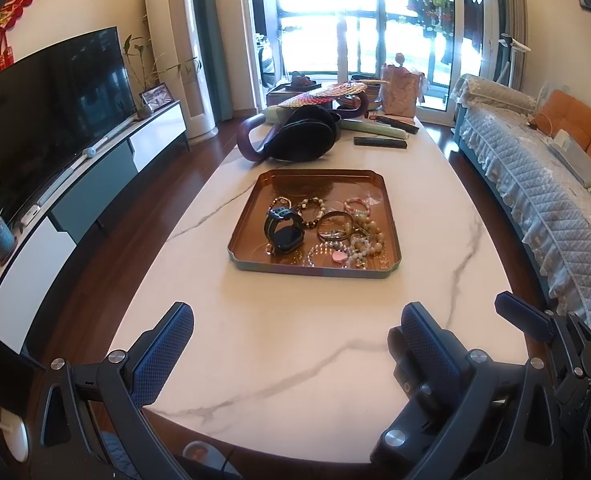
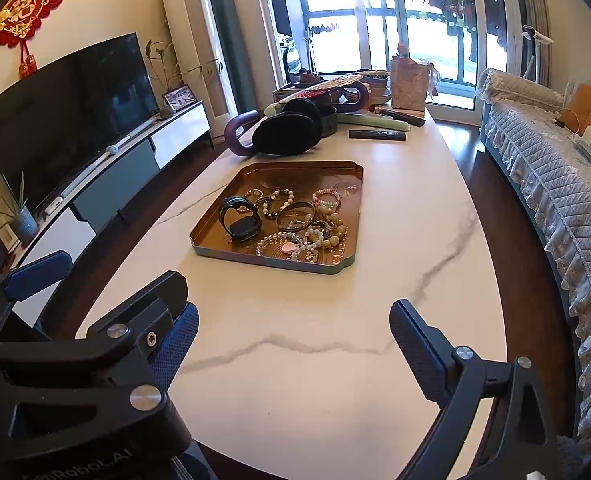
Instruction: Organize jewelry
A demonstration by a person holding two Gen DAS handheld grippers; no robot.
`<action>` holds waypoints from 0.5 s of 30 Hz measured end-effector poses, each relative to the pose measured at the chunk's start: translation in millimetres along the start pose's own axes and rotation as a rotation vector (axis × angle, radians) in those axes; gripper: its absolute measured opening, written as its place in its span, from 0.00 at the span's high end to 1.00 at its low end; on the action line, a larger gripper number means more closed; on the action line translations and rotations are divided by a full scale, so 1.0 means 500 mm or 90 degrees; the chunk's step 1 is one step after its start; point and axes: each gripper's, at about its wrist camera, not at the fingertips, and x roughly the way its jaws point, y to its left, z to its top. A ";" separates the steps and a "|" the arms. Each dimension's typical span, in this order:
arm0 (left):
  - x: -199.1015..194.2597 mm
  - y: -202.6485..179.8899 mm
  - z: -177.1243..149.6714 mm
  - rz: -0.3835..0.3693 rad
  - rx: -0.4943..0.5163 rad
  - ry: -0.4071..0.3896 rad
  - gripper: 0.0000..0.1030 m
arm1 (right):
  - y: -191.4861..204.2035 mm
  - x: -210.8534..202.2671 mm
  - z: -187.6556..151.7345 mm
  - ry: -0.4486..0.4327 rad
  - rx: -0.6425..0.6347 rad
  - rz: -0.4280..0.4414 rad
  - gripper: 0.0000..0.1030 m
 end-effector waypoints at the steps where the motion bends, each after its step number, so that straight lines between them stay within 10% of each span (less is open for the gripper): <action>1: 0.000 0.001 0.002 0.000 -0.001 0.000 0.00 | 0.000 0.000 0.000 0.000 0.000 0.000 0.07; 15: 0.001 0.000 0.000 0.000 0.001 0.001 0.00 | 0.001 0.000 -0.001 0.001 0.001 0.001 0.07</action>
